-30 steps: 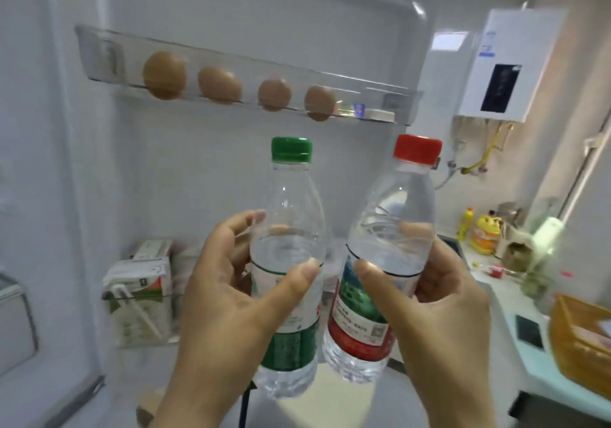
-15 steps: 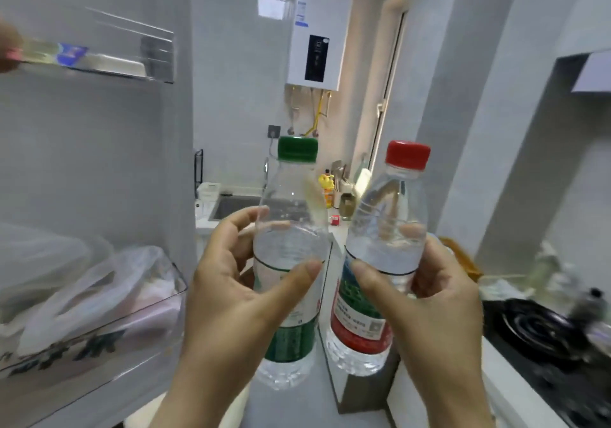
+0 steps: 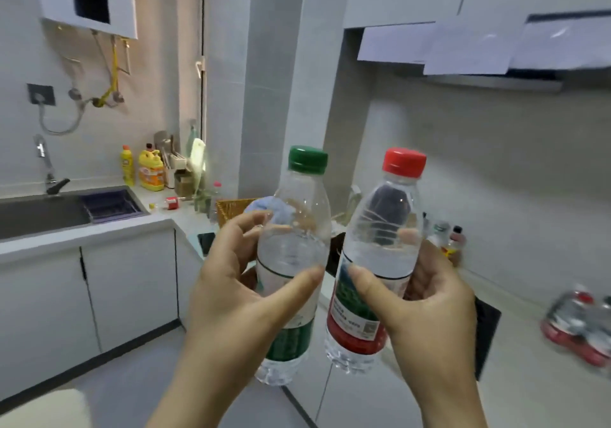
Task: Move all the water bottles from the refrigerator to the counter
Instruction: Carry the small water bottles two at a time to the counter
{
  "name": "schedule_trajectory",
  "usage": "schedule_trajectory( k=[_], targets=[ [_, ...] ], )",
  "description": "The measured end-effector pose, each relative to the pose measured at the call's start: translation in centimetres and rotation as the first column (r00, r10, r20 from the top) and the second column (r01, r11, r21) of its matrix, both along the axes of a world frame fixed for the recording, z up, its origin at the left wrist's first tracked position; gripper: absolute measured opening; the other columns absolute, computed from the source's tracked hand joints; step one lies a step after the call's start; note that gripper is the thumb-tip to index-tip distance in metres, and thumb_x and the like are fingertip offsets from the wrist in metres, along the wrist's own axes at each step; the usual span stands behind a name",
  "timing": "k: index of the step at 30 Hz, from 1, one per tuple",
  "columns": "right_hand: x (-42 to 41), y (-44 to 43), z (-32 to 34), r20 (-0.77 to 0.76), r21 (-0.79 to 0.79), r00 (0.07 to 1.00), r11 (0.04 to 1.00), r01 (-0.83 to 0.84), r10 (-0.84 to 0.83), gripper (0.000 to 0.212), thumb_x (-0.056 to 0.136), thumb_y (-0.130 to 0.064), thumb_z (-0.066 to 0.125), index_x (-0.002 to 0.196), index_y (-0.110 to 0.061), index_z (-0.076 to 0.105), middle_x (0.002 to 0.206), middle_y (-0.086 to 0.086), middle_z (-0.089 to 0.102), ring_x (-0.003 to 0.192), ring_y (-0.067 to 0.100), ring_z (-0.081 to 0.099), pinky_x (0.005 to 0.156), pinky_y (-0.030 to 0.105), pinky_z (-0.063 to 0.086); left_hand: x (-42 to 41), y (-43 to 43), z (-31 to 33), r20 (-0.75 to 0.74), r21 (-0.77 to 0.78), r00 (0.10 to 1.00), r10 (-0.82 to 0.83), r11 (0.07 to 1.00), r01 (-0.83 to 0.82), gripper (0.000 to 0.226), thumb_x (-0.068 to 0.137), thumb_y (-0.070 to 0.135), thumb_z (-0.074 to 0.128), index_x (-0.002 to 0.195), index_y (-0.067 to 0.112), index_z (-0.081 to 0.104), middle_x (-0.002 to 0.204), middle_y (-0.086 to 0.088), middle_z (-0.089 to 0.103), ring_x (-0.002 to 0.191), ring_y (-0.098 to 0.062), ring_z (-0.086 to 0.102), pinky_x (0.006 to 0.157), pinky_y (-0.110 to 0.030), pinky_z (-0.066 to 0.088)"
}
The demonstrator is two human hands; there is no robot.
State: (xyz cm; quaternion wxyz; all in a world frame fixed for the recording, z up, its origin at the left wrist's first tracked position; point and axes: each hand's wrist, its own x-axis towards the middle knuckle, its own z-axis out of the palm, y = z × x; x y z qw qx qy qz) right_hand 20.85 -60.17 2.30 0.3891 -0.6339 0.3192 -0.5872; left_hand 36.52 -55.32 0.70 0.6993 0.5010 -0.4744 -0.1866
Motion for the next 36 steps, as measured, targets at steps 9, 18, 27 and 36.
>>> schedule_trajectory(
  k=[9,18,27,36],
  targets=[
    [-9.1,-3.3,-0.1,-0.018,-0.009,0.96,0.961,0.278,-0.278,0.041,0.069,-0.011,0.083,0.102,-0.031,0.068,0.09,-0.019,0.074,0.081,-0.002,0.07,0.067,0.011,0.054,-8.3,-7.7,0.1,0.022,-0.014,0.968,-0.251,0.968,0.252,0.072,0.053,0.041,0.092,0.114,0.032,0.056,0.102,0.012,0.074,0.095,-0.007,0.071,0.08,-0.03,0.059],
    [-21.5,-8.7,0.4,-0.026,-0.045,0.886,0.886,0.462,-0.463,0.036,0.068,-0.013,0.083,0.097,-0.029,0.069,0.087,-0.015,0.075,0.079,0.002,0.071,0.064,0.015,0.055,-20.6,-15.9,0.5,0.043,-0.03,0.912,-0.409,0.911,0.41,0.077,0.051,0.039,0.09,0.119,0.029,0.055,0.106,0.008,0.073,0.098,-0.012,0.071,0.087,-0.04,0.056],
    [-29.7,-12.9,-1.1,-0.05,-0.002,0.795,0.796,0.606,-0.605,0.038,0.066,-0.014,0.085,0.097,-0.031,0.069,0.089,-0.018,0.074,0.083,0.002,0.07,0.067,0.018,0.056,-29.2,-22.0,-0.3,0.03,0.018,0.852,-0.523,0.852,0.523,0.07,0.055,0.032,0.089,0.117,0.029,0.056,0.104,0.009,0.074,0.096,-0.008,0.071,0.086,-0.034,0.056],
    [-33.3,-19.2,-2.3,-0.06,0.032,0.671,0.67,0.742,-0.739,0.039,0.066,-0.012,0.085,0.098,-0.028,0.07,0.089,-0.014,0.075,0.082,0.006,0.072,0.069,0.026,0.057,-33.3,-30.3,-1.3,0.019,0.042,0.762,-0.647,0.762,0.646,0.07,0.056,0.025,0.093,0.115,0.032,0.056,0.106,0.009,0.073,0.095,-0.008,0.071,0.085,-0.036,0.057]
  ],
)
